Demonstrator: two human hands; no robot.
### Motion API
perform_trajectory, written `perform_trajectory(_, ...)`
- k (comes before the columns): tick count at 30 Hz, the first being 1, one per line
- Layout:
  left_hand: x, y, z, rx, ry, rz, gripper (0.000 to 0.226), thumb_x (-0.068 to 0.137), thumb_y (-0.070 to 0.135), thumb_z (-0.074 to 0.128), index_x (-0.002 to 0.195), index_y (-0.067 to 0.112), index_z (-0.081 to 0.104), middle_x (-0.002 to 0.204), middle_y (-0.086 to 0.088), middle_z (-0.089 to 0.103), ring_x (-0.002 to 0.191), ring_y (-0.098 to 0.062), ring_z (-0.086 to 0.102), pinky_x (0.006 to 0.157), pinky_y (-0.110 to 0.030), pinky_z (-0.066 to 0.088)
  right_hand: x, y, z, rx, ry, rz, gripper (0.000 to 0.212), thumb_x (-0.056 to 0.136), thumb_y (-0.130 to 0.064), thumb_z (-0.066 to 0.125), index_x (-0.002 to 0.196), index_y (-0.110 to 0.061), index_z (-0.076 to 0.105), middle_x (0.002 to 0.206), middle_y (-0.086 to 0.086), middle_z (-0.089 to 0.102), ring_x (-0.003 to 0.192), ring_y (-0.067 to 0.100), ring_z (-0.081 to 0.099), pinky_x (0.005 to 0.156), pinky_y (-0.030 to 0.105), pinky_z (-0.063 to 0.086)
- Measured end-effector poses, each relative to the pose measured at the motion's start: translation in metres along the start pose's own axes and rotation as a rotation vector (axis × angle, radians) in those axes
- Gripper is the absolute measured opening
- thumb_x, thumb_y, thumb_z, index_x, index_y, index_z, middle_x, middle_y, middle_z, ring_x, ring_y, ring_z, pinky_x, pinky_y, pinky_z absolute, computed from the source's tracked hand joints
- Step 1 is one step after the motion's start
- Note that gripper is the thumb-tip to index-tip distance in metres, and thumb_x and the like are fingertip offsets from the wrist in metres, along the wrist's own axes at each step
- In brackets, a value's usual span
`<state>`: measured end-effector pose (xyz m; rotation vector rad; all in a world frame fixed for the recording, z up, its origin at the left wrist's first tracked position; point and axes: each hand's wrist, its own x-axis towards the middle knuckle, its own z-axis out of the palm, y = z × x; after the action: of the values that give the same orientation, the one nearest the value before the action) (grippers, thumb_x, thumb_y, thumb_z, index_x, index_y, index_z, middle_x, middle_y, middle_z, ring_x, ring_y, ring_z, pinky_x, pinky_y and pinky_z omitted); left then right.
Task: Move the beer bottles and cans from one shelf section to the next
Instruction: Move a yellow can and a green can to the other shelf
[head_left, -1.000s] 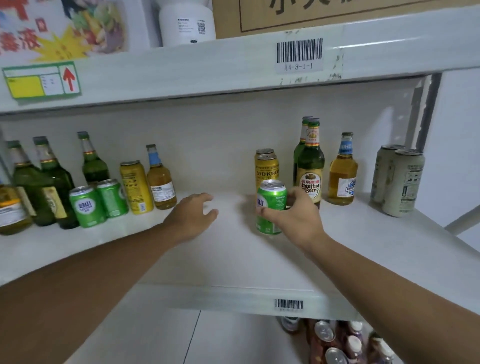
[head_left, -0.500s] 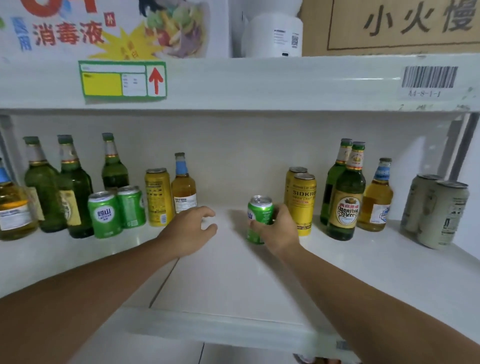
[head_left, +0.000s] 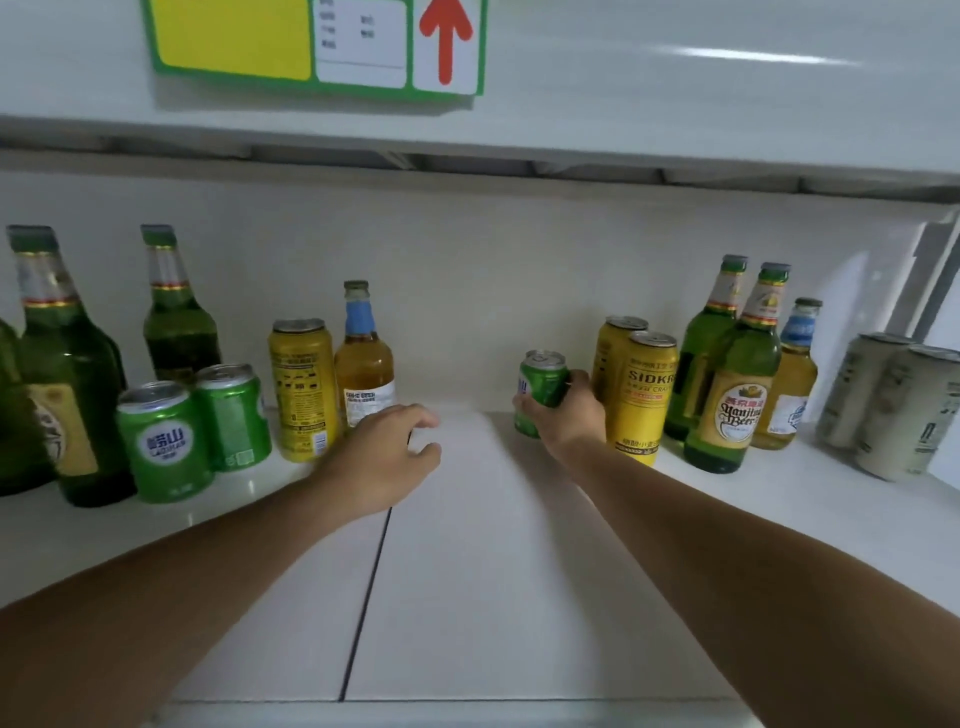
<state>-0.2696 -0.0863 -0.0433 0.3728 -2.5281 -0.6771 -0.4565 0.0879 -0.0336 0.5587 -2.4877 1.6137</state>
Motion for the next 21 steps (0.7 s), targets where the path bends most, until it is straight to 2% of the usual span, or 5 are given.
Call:
perform_trajectory(6,0.0,-0.002,-0.009,0.015,-0.012,0.015,0.038,0.101,0.032,0.069,0.138,0.025,0.068,0.143,0.006,0.067,0.135,-0.013,0.061,0.114,-0.039,0.052,-0.014,-0.002,-0.003,-0.058,0.024,-0.046,0.058,0.09,-0.049,0.081,0.134,-0.018,0.061,0.124,0.006,0.072,0.112,0.03,0.071,0.097,0.049,0.06)
perform_trajectory(10,-0.007,0.007,-0.013,0.071,-0.043,0.031,0.04,0.102,0.034,0.067,0.142,0.026,0.065,0.147,0.007,0.063,0.137,-0.014,0.059,0.114,-0.039,0.05,-0.039,-0.006,-0.017,-0.158,0.01,-0.108,0.063,0.095,-0.035,0.076,0.149,-0.015,0.051,0.138,0.01,0.063,0.125,0.032,0.062,0.104,0.045,0.053)
perform_trajectory(13,-0.009,0.01,-0.013,0.107,-0.061,0.045,0.042,0.102,0.035,0.066,0.143,0.025,0.063,0.149,0.005,0.063,0.137,-0.015,0.059,0.114,-0.039,0.049,-0.062,-0.005,-0.032,-0.255,-0.071,-0.167,0.058,0.096,-0.033,0.074,0.147,-0.017,0.052,0.141,0.01,0.06,0.126,0.03,0.06,0.102,0.039,0.05)
perform_trajectory(17,-0.019,0.018,-0.007,0.102,-0.017,0.021,0.04,0.102,0.034,0.067,0.141,0.023,0.066,0.145,0.003,0.065,0.135,-0.016,0.06,0.111,-0.036,0.05,-0.087,-0.005,-0.057,-0.445,-0.18,-0.28,0.06,0.097,-0.048,0.068,0.15,-0.025,0.054,0.141,0.005,0.059,0.126,0.029,0.061,0.098,0.038,0.051)
perform_trajectory(21,-0.046,0.028,-0.008,0.081,0.008,-0.032,0.039,0.1,0.034,0.07,0.138,0.025,0.068,0.141,0.004,0.067,0.131,-0.015,0.064,0.108,-0.038,0.053,-0.107,-0.007,-0.081,-0.504,-0.226,-0.317,0.069,0.094,-0.06,0.066,0.155,-0.033,0.051,0.148,0.0,0.057,0.133,0.026,0.058,0.1,0.04,0.051)
